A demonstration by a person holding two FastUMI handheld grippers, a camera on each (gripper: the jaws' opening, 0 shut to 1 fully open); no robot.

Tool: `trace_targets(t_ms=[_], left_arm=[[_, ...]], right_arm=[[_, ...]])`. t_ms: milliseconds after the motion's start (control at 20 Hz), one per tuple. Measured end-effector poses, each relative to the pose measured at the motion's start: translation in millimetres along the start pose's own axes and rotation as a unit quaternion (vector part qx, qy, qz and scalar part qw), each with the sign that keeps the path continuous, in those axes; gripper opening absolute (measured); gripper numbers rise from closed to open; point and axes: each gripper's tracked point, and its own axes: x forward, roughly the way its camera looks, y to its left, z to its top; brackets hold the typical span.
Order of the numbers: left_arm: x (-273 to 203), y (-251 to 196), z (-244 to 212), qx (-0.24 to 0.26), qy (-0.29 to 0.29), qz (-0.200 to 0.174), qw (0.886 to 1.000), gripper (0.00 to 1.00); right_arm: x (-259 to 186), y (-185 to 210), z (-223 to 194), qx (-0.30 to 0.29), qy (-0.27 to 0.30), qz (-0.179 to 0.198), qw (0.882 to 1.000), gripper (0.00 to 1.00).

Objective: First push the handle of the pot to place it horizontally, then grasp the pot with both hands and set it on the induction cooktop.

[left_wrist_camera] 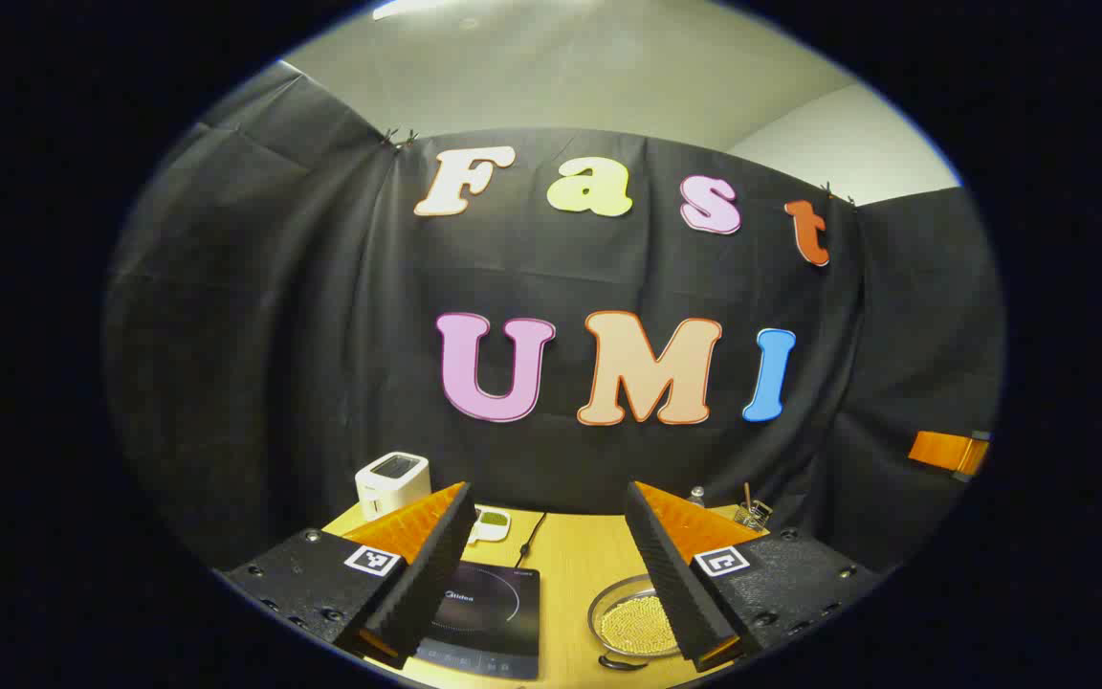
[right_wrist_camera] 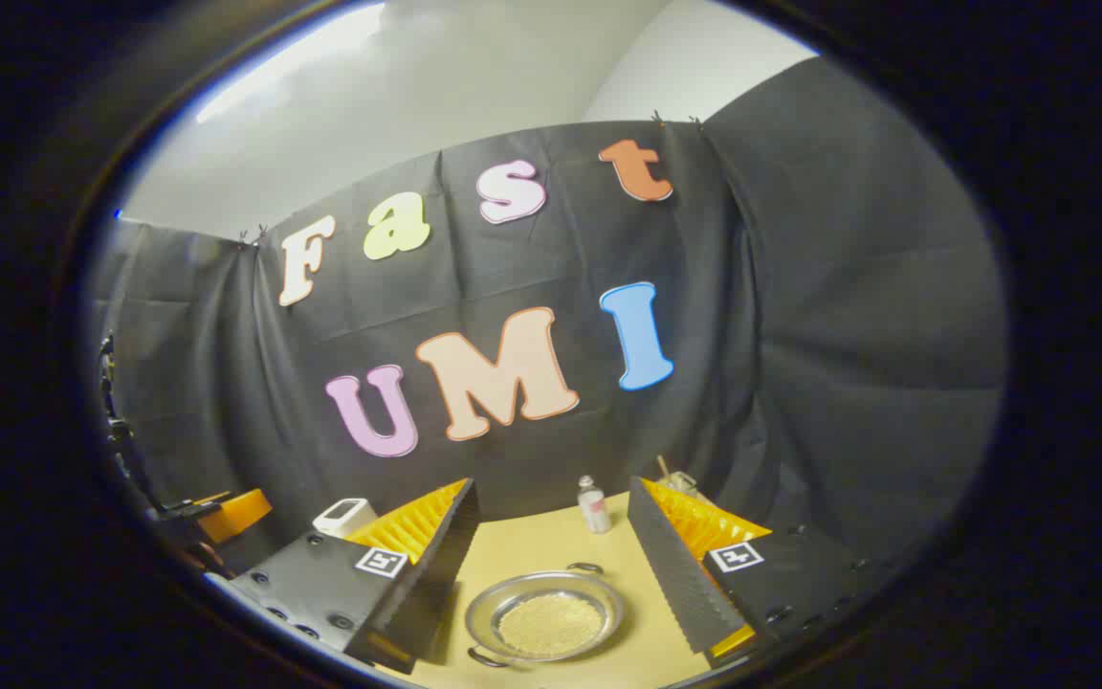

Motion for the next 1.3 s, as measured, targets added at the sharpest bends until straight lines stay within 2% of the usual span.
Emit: trace_targets(t_ms=[100,150,200,250,300,350,400,450,650,750,1000,1150,1250,1300], left_arm=[[-3.5,-9.0,-2.6,0.009,0.005,-0.014,1.0,0.92],[-4.7,-15.0,-0.4,0.012,0.002,-0.022,1.0,0.92],[-5.2,-20.2,2.0,0.014,0.001,-0.028,0.999,0.92],[-5.8,-22.4,0.8,0.015,0.003,-0.031,0.999,0.95],[-7.1,-24.8,1.2,0.014,0.006,-0.034,0.999,0.92],[-8.6,-28.7,2.0,0.013,0.006,-0.039,0.999,0.95],[-9.3,-32.3,5.5,0.013,0.004,-0.044,0.999,0.92],[-10.0,-33.1,6.5,0.017,0.003,-0.046,0.999,0.95],[-10.3,-37.6,10.4,0.039,-0.004,-0.048,0.998,0.95],[-11.9,-42.8,9.8,0.037,-0.003,-0.052,0.998,0.92],[-14.5,-48.7,6.6,0.032,0.001,-0.041,0.999,0.96],[-18.6,-51.0,-0.2,0.024,0.007,-0.027,0.999,0.96],[-22.9,-52.7,-3.3,0.019,0.008,-0.019,1.0,0.92],[-25.1,-51.6,-4.5,0.02,0.01,-0.011,1.0,0.92]], right_arm=[[-0.9,9.4,8.7,-0.054,-0.006,-0.003,0.999,0.92],[-2.5,21.4,11.9,-0.057,-0.008,0.01,0.998,0.98],[-4.5,32.5,10.3,-0.051,-0.005,0.026,0.998,0.93],[-7.8,38.9,11.2,-0.039,-0.002,0.035,0.999,0.93],[-7.8,38.1,13.6,-0.029,-0.001,0.037,0.999,0.93],[-7.2,36.2,17.8,-0.027,-0.005,0.037,0.999,0.94],[-7.8,32.4,21.4,-0.026,-0.008,0.034,0.999,0.94],[-11.2,31.8,21.3,-0.025,-0.007,0.033,0.999,0.93],[-12.4,24.1,29.1,-0.03,-0.011,0.028,0.999,0.92],[-12.6,23.6,30.0,-0.035,-0.01,0.032,0.999,0.92],[-9.2,22.0,29.7,-0.037,-0.007,0.048,0.998,0.92],[-3.4,17.5,21.4,-0.027,0.007,0.065,0.998,0.93],[4.0,14.5,19.6,-0.023,0.01,0.073,0.997,0.92],[8.1,11.2,20.5,-0.021,0.011,0.076,0.997,0.82]])
